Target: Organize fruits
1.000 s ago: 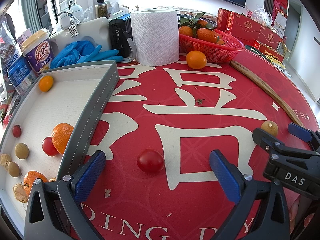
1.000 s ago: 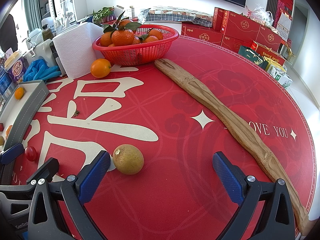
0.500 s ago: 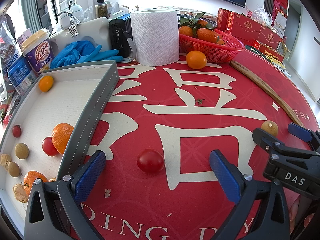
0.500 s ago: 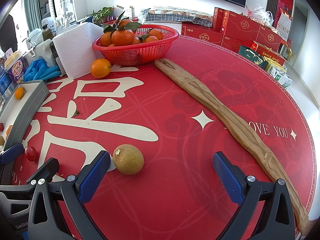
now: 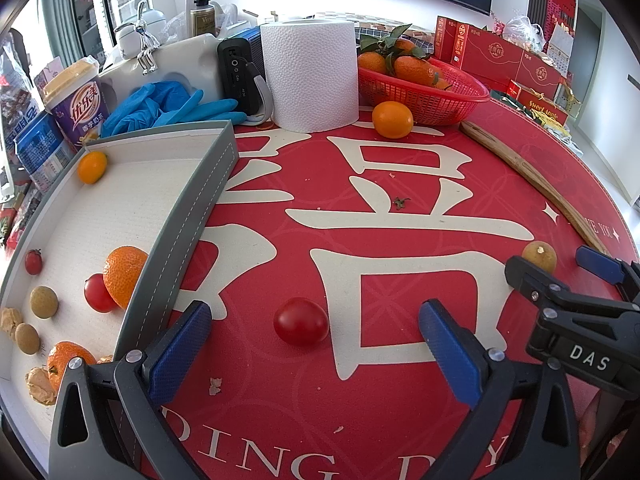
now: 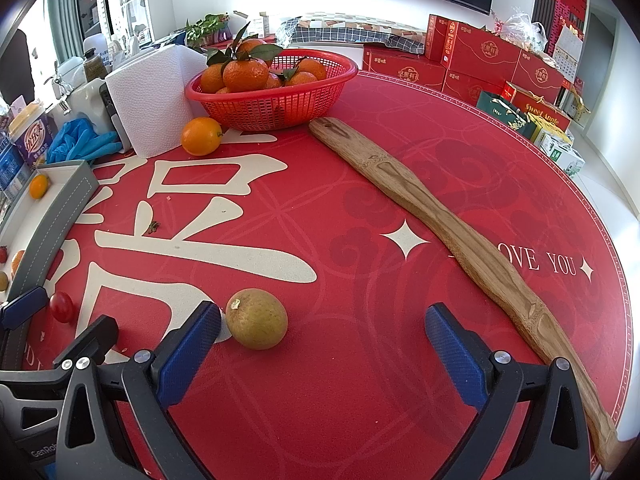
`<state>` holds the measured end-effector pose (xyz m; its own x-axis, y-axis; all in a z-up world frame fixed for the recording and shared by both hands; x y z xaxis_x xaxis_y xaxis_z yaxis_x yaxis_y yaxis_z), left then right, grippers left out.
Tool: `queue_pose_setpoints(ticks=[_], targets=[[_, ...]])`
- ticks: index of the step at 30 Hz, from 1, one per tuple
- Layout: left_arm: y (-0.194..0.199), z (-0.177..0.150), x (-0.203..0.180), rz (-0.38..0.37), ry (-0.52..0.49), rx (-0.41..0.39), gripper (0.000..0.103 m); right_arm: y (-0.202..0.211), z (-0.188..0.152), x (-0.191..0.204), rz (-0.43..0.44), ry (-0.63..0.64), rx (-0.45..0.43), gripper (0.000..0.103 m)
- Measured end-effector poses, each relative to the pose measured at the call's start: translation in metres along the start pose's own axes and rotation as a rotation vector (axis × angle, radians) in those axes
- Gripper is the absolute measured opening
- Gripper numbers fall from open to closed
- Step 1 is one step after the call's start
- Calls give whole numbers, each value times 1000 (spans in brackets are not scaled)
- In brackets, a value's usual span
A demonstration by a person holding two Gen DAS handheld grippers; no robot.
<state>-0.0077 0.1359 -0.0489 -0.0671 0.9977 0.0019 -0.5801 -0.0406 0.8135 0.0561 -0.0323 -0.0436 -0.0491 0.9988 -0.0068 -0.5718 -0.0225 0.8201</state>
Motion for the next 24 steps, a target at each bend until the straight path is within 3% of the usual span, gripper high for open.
queue_pose_setpoints(ticks=[5,7,9,10,11,12,13,14,19,24], targets=[[2,-1,0,5,-1,-5,99,0,0,0,1,2,0,102],[8,-5,-5,-12,-25,-24,87,1,-1,2,14,15,-1,102],[13,-8,-11,-31,-44,-37,70,5,-2,5,29,42,-15,95],[14,-8,-12,-36,-52,-41,67,7,-3,7,36,51,-23,81],[15,-9,-14,-49,-58,-43,56,11,-4,9,46,63,-33,62],[17,-10,-15,-66,-56,-45,38,13,-5,11,54,73,-38,52],[19,-10,-16,-63,-63,-46,26,15,-6,13,62,79,-42,31],[20,-11,-17,-69,-68,-39,21,16,-7,13,72,79,-45,28],[28,-17,-11,-114,-22,-21,21,22,-13,-2,253,3,-20,28],[42,-21,-14,-104,-33,-45,21,28,-19,-17,284,-54,-7,28]])
Point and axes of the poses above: each gripper's, at about its wrist camera, not at the fingertips, and y roughly against the way its jaws point, x to its left, z to its top, the point moved 3 cm from there along -y, roughly the way its jaws point
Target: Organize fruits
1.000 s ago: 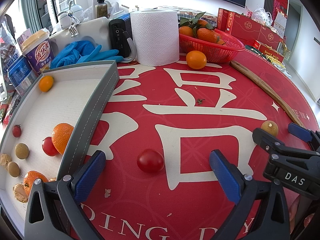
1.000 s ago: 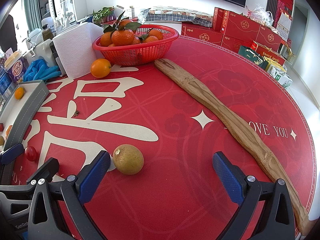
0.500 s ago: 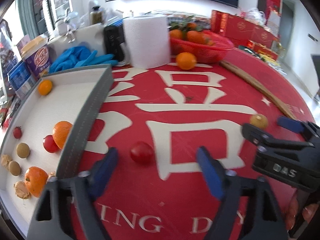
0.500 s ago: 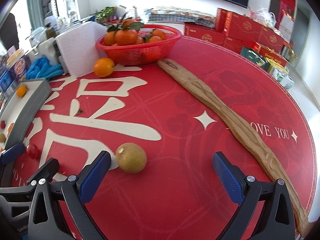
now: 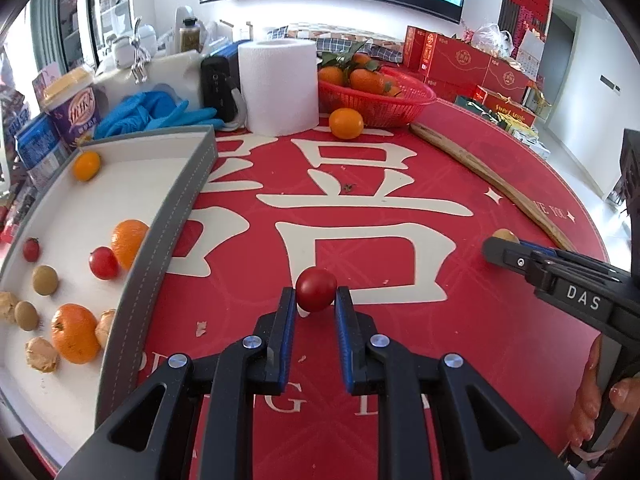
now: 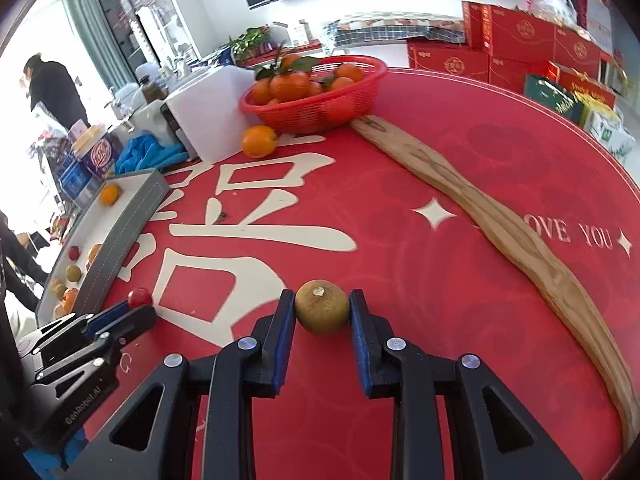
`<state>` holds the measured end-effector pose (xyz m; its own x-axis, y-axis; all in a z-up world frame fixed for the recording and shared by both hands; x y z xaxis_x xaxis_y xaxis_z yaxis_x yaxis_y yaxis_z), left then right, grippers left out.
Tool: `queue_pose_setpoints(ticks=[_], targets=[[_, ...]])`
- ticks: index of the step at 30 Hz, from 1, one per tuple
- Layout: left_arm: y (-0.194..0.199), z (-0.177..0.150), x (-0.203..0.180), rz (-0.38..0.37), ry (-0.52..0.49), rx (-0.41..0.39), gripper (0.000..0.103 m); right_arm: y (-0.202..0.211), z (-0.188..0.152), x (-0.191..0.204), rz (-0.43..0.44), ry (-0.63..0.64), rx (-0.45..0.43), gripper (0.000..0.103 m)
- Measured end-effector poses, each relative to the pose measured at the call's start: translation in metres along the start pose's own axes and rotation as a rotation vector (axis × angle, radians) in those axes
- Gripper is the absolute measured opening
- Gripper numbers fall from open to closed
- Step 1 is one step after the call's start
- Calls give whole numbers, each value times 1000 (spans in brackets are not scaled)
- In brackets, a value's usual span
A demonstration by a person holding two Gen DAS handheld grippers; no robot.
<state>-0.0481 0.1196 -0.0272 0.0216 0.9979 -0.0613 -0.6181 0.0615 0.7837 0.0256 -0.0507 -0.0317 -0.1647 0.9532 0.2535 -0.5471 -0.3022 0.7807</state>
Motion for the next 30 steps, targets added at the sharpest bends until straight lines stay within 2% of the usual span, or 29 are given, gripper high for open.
queue_pose_setpoints(ticks=[4,8,14,21,30], targets=[[11,-2,-9,19,-50,-57,21,11,-6,-5,2,-22,-27,28],[11,-4,-19,-44,-60,-33,21,26,-10,-4,-29,-18,-49,28],[25,-7,-33,-83,-111,-71,21,51,-15,-15,-66,-66,-72,28],[41,-6,-33,-116,-126,-110,21,62,-21,-14,-81,-106,-67,28],[57,-4,-20,-130,-117,-127,21,69,-22,8,-88,-69,-72,28]])
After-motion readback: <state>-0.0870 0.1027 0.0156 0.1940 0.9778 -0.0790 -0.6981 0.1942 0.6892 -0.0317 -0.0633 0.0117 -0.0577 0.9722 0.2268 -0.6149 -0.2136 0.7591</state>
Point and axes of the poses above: each gripper's, at about its wrist camera, not at the fingertips, and y roughly against the way its jaws point, x to its left, z to its top, the point moved 3 cm from there along -y, roughly the way its jaws point
